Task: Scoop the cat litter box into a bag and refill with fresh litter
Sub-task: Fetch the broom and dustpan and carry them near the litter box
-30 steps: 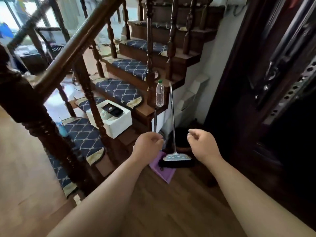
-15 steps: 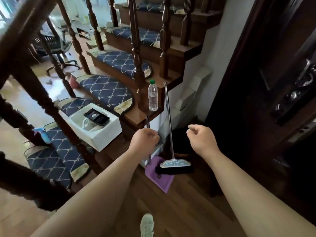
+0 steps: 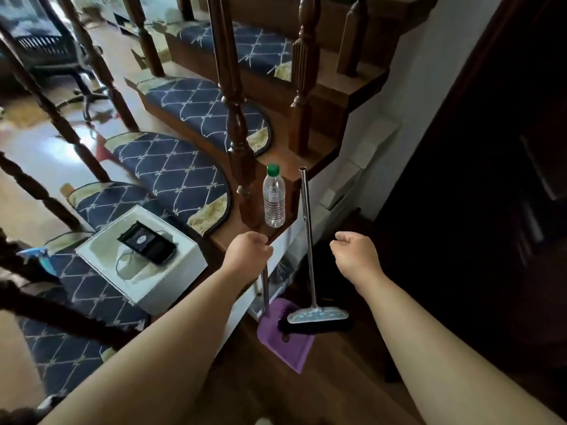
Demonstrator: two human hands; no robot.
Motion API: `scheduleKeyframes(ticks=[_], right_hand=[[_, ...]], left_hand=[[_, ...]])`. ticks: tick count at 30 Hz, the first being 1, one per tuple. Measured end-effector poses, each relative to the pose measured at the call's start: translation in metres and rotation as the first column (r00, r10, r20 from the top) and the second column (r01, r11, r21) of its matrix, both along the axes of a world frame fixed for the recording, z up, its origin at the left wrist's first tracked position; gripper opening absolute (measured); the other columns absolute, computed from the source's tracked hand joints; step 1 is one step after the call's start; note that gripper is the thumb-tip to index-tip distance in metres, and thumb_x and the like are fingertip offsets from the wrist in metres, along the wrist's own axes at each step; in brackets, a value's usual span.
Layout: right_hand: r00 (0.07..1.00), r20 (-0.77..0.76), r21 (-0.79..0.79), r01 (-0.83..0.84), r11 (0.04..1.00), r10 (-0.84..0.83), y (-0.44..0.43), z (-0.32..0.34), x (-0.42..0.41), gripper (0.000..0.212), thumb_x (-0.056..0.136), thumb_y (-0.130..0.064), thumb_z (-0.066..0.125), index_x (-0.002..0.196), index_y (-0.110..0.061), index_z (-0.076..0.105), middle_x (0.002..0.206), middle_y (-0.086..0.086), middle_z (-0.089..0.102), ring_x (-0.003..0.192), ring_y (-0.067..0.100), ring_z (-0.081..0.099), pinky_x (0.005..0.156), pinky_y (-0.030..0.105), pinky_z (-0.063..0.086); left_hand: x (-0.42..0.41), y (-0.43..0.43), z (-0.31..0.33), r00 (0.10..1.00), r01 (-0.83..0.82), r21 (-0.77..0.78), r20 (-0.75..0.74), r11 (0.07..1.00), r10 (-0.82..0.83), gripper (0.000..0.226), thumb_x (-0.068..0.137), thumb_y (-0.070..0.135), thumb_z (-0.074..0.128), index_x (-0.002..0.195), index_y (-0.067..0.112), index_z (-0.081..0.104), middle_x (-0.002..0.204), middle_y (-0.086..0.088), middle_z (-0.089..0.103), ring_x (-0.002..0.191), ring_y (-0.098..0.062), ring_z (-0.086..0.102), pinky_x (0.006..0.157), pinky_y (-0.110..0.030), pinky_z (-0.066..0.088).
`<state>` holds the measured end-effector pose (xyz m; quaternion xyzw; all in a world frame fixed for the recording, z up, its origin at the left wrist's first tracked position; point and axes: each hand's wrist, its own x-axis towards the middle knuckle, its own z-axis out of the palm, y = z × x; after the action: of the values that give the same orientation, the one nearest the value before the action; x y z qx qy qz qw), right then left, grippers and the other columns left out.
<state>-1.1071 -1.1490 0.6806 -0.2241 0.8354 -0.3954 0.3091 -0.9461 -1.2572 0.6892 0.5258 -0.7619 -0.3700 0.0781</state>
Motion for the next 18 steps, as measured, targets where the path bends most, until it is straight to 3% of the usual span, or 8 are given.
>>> scheduleKeyframes(ticks=[3, 5, 9, 12, 15, 18], right_hand=[[0.999, 0.049, 0.027, -0.005, 1.000, 0.004, -0.028, -0.012, -0.014, 0.043, 0.090, -0.012, 0.052, 0.130, 0.002, 0.055, 0.119, 0.022, 0.065, 0.099, 0.035, 0.066, 0.090, 0.045, 0.052], [0.998, 0.061, 0.043, -0.005, 0.999, 0.002, -0.046, -0.022, -0.024, 0.039, 0.088, -0.007, 0.052, 0.120, 0.014, 0.052, 0.115, 0.031, 0.060, 0.104, 0.045, 0.061, 0.089, 0.055, 0.050], [0.990, 0.143, 0.097, -0.020, 0.995, 0.006, -0.080, -0.048, -0.048, 0.035, 0.089, -0.005, 0.050, 0.115, 0.017, 0.051, 0.116, 0.033, 0.059, 0.109, 0.045, 0.057, 0.084, 0.049, 0.055], [0.949, 0.312, 0.105, 0.016, 0.994, -0.048, -0.100, -0.073, -0.063, 0.034, 0.091, -0.002, 0.046, 0.119, 0.018, 0.046, 0.119, 0.035, 0.057, 0.103, 0.045, 0.063, 0.095, 0.057, 0.045], [0.877, 0.470, 0.114, 0.051, 0.992, -0.099, -0.117, -0.094, -0.075, 0.030, 0.094, -0.001, 0.042, 0.119, 0.012, 0.053, 0.113, 0.032, 0.063, 0.102, 0.041, 0.065, 0.095, 0.052, 0.049], [0.861, 0.508, 0.106, -0.063, 0.992, 0.001, -0.137, -0.114, -0.087, 0.018, 0.094, -0.007, 0.044, 0.084, -0.011, 0.058, 0.084, 0.012, 0.061, 0.078, 0.025, 0.061, 0.079, 0.039, 0.050]], left_hand=[[-0.014, -0.021, -0.018, 0.998, 0.016, 0.020, 0.058, 1.000, -0.017, 0.010, 0.092, 0.015, 0.056, 0.092, 0.011, 0.065, 0.093, -0.005, 0.059, 0.091, -0.021, 0.058, 0.079, -0.030, 0.047], [-0.025, -0.034, -0.033, 0.997, -0.020, 0.054, 0.078, 0.998, 0.015, 0.025, 0.092, 0.019, 0.058, 0.113, 0.007, 0.066, 0.108, -0.004, 0.064, 0.103, -0.021, 0.059, 0.081, -0.025, 0.043], [-0.043, -0.051, -0.065, 0.987, -0.107, 0.100, 0.130, 0.989, 0.094, 0.039, 0.090, 0.024, 0.062, 0.125, 0.008, 0.061, 0.124, -0.003, 0.063, 0.110, -0.020, 0.059, 0.083, -0.022, 0.042], [-0.051, -0.058, -0.085, 0.974, -0.156, 0.102, 0.180, 0.982, 0.136, 0.046, 0.090, 0.022, 0.061, 0.134, 0.009, 0.054, 0.129, -0.004, 0.060, 0.113, -0.020, 0.059, 0.079, -0.020, 0.043], [-0.057, -0.065, -0.102, 0.958, -0.194, 0.086, 0.231, 0.977, 0.170, 0.049, 0.090, 0.021, 0.062, 0.136, 0.010, 0.052, 0.136, -0.006, 0.056, 0.123, -0.022, 0.053, 0.096, -0.027, 0.043], [-0.064, -0.071, -0.116, 0.939, -0.248, 0.085, 0.264, 0.965, 0.218, 0.038, 0.088, 0.016, 0.064, 0.124, 0.006, 0.060, 0.126, -0.011, 0.062, 0.119, -0.026, 0.056, 0.096, -0.030, 0.044]])
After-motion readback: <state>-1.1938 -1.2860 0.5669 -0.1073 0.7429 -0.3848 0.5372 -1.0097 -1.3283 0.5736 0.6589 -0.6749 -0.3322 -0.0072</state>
